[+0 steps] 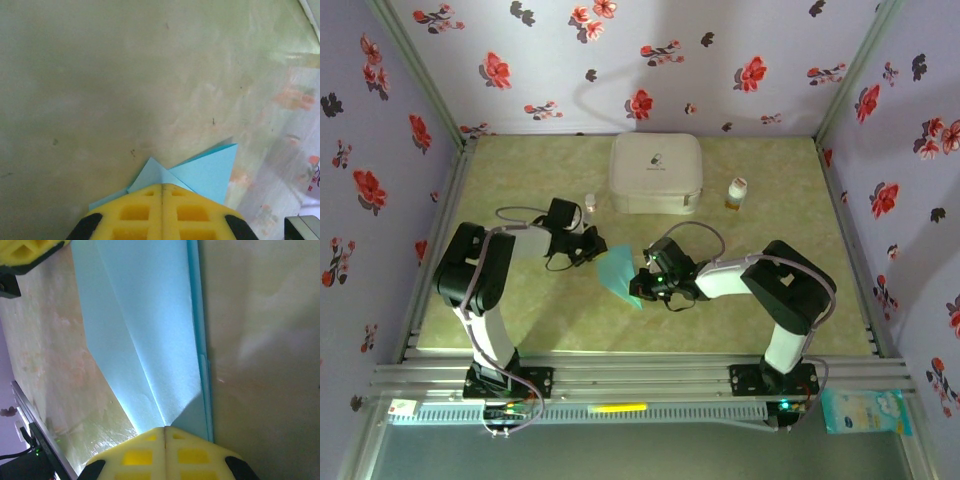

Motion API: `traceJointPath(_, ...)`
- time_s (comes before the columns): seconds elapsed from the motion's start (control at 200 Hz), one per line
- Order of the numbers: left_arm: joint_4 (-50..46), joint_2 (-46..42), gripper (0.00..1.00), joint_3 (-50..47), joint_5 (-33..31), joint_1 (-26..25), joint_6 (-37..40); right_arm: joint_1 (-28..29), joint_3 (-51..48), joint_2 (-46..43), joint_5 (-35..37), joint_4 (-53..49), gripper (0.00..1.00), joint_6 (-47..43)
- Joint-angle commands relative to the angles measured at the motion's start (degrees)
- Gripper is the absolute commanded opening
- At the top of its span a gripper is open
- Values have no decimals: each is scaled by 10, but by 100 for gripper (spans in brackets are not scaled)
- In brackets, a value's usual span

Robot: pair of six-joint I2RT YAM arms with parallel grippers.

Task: Fold a paper plane with a square sheet of paper (pick it up from the middle)
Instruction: Fourth fold the wing at the center of the table.

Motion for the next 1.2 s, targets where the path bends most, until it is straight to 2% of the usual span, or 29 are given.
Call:
traceJointPath(0.0, -36, 11, 0, 19, -63, 17, 24, 0, -32, 27, -7, -137, 0, -28)
traceJointPath(0.355, -48, -8, 0, 20, -73, 18, 29, -9, -32, 16, -12, -160, 0, -54)
traceJointPath(0.79, -52, -98, 0, 5, -85, 11, 13, -11, -13, 14, -14, -172, 0, -62)
traceJointPath(0.985, -15, -133, 0, -27, -47, -50, -15, -11, 0, 18, -13, -170, 0, -55)
traceJointPath(1.195, 56, -105, 0, -68, -30, -122, -52, -11, -7, 15, -10, -158, 0, -41)
